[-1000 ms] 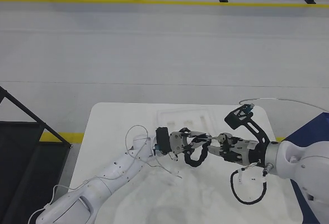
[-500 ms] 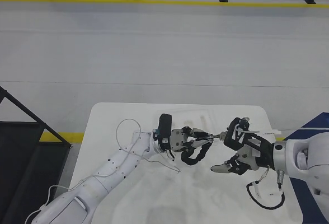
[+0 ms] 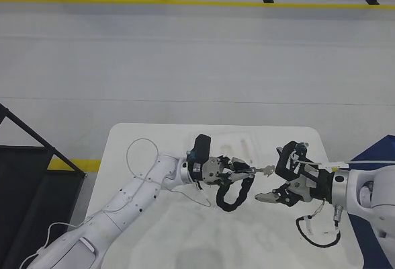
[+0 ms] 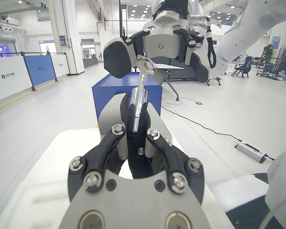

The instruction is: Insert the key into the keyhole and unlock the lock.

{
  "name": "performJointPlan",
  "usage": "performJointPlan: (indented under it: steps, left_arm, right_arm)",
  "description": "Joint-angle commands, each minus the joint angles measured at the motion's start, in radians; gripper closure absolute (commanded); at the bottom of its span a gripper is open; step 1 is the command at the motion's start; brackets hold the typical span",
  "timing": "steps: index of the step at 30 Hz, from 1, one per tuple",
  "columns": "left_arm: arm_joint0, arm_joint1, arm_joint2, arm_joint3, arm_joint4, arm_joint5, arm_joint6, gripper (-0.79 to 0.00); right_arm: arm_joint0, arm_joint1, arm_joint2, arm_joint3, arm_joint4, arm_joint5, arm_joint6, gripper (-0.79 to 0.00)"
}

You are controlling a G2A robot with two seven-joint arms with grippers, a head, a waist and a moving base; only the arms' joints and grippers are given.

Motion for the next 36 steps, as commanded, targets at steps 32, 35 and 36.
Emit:
performJointPlan:
  steps: [32,35,36]
  left_arm:
    - [0.028,0.016,-0.025,-0.008,-0.119,0.0,-0.13,0.0]
    - [0.031,0.013,-0.028,-0.014,-0.111,0.0,-0.128,0.0]
    - [0.032,0.013,-0.029,-0.017,-0.107,0.0,-0.127,0.0]
  right_arm:
    - [0.03,0.015,-0.125,-0.06,-0.173,-0.18,-0.035,-0.785]
    - [0.043,0.015,-0.145,-0.059,-0.181,-0.172,-0.034,-0.785]
    - [0.047,0.015,-0.151,-0.057,-0.182,-0.168,-0.036,-0.785]
